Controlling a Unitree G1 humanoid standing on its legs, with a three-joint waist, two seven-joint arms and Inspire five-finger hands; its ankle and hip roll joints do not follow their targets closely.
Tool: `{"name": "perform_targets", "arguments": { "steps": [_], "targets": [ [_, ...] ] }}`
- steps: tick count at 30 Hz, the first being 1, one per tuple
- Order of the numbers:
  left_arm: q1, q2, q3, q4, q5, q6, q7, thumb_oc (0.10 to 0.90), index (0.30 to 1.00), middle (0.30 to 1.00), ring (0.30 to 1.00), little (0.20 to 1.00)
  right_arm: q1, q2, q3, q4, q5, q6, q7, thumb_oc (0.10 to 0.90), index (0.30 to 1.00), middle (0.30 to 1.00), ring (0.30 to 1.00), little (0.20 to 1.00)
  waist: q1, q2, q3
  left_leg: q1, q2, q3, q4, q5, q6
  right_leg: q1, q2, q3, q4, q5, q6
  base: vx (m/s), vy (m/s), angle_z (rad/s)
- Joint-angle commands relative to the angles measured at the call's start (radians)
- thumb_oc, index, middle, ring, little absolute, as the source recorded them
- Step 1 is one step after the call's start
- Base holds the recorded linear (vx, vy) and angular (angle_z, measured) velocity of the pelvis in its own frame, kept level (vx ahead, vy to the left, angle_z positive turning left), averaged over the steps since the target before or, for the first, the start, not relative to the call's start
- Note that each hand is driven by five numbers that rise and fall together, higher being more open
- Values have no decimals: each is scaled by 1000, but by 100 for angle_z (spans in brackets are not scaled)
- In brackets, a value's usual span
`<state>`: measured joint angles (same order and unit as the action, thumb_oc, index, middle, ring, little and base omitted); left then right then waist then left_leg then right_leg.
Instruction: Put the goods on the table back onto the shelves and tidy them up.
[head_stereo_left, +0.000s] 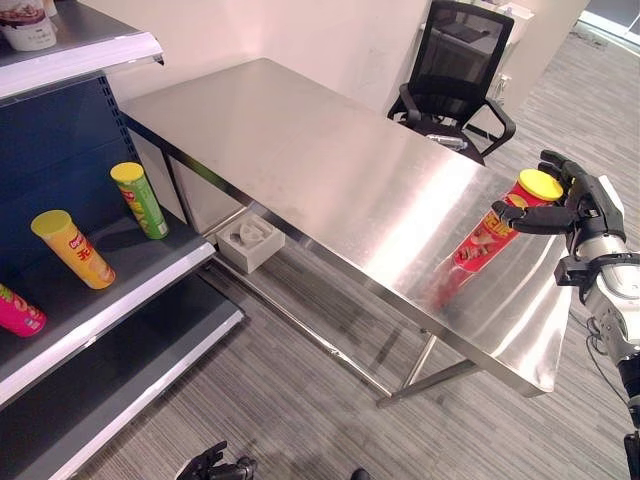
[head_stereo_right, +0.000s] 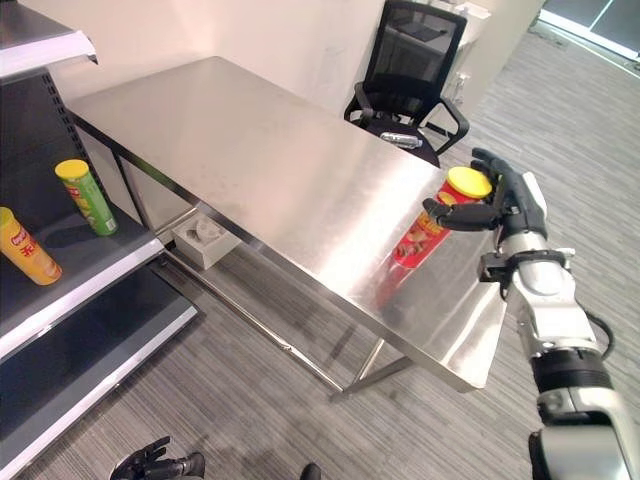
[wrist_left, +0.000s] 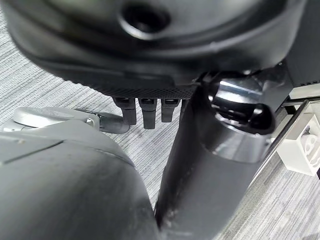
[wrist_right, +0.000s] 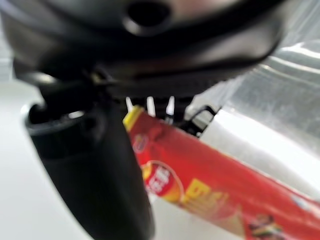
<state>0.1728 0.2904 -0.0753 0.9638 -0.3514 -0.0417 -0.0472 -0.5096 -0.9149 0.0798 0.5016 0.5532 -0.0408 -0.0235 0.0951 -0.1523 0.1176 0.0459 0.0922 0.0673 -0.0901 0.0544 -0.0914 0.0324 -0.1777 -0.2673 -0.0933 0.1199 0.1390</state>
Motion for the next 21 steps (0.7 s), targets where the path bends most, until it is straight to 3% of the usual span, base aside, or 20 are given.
{"name": "perform_targets", "arguments": {
  "steps": [1, 2, 11, 15, 21],
  "targets": [
    [-11, 18, -63, 53, 23, -16, 7, 800, 900, 900, 900, 900, -176, -97, 20, -13, -1, -54, -5, 558, 538, 538, 538, 538, 20, -5, -19, 5, -40, -10, 3, -44, 35, 74, 30, -35, 6, -82, 26, 0, 0, 0],
    [-11, 17, -63, 57, 20, -15, 8, 800, 900, 900, 900, 900, -183, -102, 35, -9, 4, -47, 4, 400, 300, 300, 300, 300, 19, -7, -19, 5, -40, -11, 3, -44, 34, 74, 30, -34, 6, -80, 25, 0, 0, 0],
    [-16, 16, -49, 59, 13, -11, 13, 800, 900, 900, 900, 900, -167, -103, 4, -52, -1, -50, -14, 400, 300, 300, 300, 300, 14, -2, -24, 10, -40, -11, 3, -45, 33, 79, 31, -35, 6, -84, 23, 0, 0, 0],
    [-15, 21, -39, 34, 10, -17, 17, 800, 900, 900, 900, 900, -134, -46, -94, -138, 39, -110, -63, 400, 300, 300, 300, 300, 27, 8, -31, 14, -38, -24, 3, -44, 31, 95, 31, -50, 6, -93, 21, 1, -29, 4],
    [-17, 31, -33, 19, 8, -19, 21, 800, 900, 900, 900, 900, -188, -1, -111, -236, 89, -189, -91, 400, 300, 300, 300, 300, 62, 15, -39, 12, -27, -58, 3, -29, 14, 112, 45, -79, 6, -112, 6, -18, -62, 14]
  ]
}}
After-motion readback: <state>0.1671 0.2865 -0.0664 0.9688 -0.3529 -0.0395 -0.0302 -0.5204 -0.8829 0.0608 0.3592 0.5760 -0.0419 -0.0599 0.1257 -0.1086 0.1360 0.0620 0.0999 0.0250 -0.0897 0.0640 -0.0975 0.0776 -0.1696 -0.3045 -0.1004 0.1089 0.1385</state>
